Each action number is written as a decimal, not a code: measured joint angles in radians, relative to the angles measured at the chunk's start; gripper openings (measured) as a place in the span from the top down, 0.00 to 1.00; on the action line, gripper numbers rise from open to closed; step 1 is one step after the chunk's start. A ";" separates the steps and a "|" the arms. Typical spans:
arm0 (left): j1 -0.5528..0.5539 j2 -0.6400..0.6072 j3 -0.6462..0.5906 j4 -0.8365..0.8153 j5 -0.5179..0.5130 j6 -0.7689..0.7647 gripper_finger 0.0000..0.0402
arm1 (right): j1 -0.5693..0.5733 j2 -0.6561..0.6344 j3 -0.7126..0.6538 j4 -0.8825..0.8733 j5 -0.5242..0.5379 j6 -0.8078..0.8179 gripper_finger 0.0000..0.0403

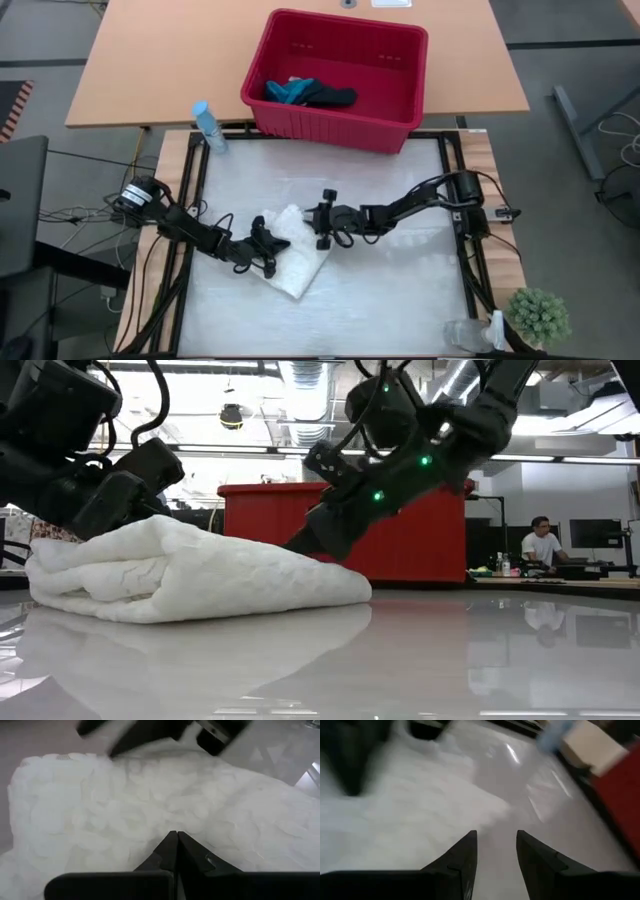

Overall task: Fold Laundry from Bin
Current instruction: Fold the white shirt

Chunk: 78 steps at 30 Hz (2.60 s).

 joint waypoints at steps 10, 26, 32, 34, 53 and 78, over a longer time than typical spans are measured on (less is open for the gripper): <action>0.002 -0.088 -0.005 0.038 0.053 0.052 1.00 | 0.028 -0.135 0.001 -0.158 0.033 -0.031 0.60; 0.009 -0.327 -0.004 -0.004 0.104 0.185 1.00 | 0.082 -0.144 -0.058 -0.139 -0.019 0.013 0.69; 0.027 -0.188 0.014 0.007 0.104 0.146 1.00 | 0.041 -0.025 -0.058 -0.046 -0.081 0.056 0.71; 0.030 -0.147 0.011 0.003 0.098 0.123 1.00 | 0.031 0.014 -0.058 -0.023 -0.083 0.072 0.71; 0.022 -0.015 0.017 -0.057 0.086 -0.062 1.00 | -0.013 0.038 -0.057 -0.072 0.129 0.152 0.71; 0.015 -0.353 0.013 0.009 0.181 0.095 1.00 | 0.139 -0.258 -0.058 0.003 -0.365 0.119 0.71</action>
